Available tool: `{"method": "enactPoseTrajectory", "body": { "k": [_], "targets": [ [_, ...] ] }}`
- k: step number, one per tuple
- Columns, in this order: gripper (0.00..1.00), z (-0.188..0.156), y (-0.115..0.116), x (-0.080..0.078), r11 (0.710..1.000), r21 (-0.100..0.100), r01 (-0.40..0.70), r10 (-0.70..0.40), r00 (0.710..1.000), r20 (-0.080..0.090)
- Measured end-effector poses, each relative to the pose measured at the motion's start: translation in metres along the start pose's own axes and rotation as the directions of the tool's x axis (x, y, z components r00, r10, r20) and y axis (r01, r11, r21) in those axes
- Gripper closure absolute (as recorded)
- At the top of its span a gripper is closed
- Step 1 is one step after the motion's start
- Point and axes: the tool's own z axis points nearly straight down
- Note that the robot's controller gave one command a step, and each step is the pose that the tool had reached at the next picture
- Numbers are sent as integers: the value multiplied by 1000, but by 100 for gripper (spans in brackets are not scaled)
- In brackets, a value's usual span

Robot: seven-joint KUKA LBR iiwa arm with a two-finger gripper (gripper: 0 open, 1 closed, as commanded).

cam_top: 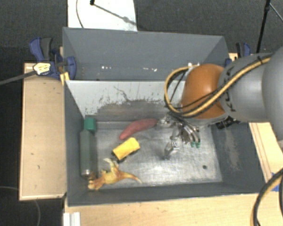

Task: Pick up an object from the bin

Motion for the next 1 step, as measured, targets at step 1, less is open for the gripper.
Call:
{"method": "enactPoseTrajectory", "body": {
  "k": [1],
  "targets": [
    [100, -2, 0, -1, 1000, -1, -1, 1, 1000, 3]
  ]
}}
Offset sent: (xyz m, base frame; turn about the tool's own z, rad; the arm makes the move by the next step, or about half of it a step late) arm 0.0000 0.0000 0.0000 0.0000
